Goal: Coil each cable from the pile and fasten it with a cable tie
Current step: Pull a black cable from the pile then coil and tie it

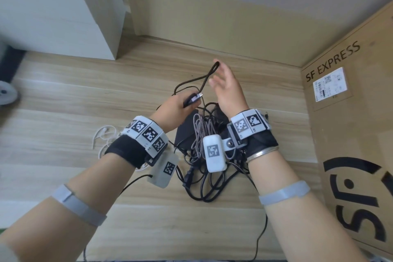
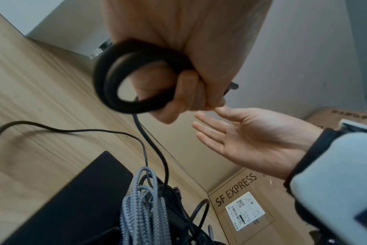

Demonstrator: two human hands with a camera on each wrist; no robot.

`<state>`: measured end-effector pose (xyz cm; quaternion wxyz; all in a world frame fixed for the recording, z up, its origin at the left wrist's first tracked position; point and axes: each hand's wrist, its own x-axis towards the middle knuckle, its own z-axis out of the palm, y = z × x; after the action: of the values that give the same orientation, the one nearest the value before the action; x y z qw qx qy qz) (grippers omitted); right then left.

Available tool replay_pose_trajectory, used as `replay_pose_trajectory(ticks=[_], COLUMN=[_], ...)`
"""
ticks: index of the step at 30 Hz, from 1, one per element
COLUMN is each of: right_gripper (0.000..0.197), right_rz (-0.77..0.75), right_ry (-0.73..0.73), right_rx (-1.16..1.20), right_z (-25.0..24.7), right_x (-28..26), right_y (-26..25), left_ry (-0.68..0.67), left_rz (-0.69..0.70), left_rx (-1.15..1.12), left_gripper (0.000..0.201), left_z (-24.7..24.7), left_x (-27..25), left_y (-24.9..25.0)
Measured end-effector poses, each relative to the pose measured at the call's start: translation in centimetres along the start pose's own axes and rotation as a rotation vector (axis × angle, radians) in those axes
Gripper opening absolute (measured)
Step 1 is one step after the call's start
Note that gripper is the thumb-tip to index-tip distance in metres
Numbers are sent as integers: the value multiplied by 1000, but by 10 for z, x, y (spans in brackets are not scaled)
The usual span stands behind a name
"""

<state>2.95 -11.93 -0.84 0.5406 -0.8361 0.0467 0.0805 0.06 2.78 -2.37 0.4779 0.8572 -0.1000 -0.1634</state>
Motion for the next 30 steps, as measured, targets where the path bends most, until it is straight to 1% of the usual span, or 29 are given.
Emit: replay_pose_trajectory(ticks=[1,2,4,6,7,9,10,11,12,13,15,17,18,19,21,22,23,24,25,27,28,30], right_gripper=[29,21,24,24,24,23,24,24,24,26,33,43,46,47,44,43,41,38,33,22,18,14], right_rz=[-5,-8,8,-1,-22,-63,-81,-95,-111,-127,-145,-85,-26,31,110,136,144,137,117,93,96,99], right_ry=[31,45,12,1,14,24,14,1,-9,-17,-47,-134,-212,-309,-516,-598,-649,-659,-624,-480,-409,-297], right_rx=[6,52,122,49,5,-65,-119,-180,-228,-258,-263,-273,-298,-340,-430,-457,-489,-539,-593,-650,-635,-590], right_z=[-1,-1,1,2,2,3,4,4,5,6,6,5,6,7,11,13,14,15,13,7,3,-8], right_x=[1,1,-1,-3,-4,-3,-2,-2,-1,-2,-3,-5,-8,-11,-17,-18,-20,-20,-20,-17,-15,-13], right_y=[0,0,1,3,3,3,3,2,0,-2,-5,-4,-2,1,8,11,14,17,19,20,19,15], left_ry=[52,113,234,326,332,274,236,199,165,139,139,192,233,270,346,374,389,396,400,387,366,287], left_rz=[7,15,39,44,24,-34,-59,-87,-113,-132,-129,-141,-153,-167,-193,-202,-209,-216,-219,-206,-199,-209], left_rx=[-7,-10,-19,10,25,-7,-78,-196,-322,-406,-370,-335,-363,-399,-424,-411,-387,-349,-299,-221,-182,-76], left_gripper=[12,10,11,19,24,25,19,10,5,10,19,19,15,12,16,16,12,9,12,18,21,31], left_z=[0,-1,-1,-1,-1,-1,0,2,3,4,3,-1,-3,-6,-11,-14,-16,-19,-22,-26,-27,-26], left_x=[1,2,5,10,12,14,15,16,15,15,15,17,18,20,23,25,26,26,26,26,25,24], left_y=[0,-1,-4,-7,-7,-6,-6,-5,-4,-5,-10,-12,-13,-14,-14,-13,-12,-12,-11,-14,-14,-17])
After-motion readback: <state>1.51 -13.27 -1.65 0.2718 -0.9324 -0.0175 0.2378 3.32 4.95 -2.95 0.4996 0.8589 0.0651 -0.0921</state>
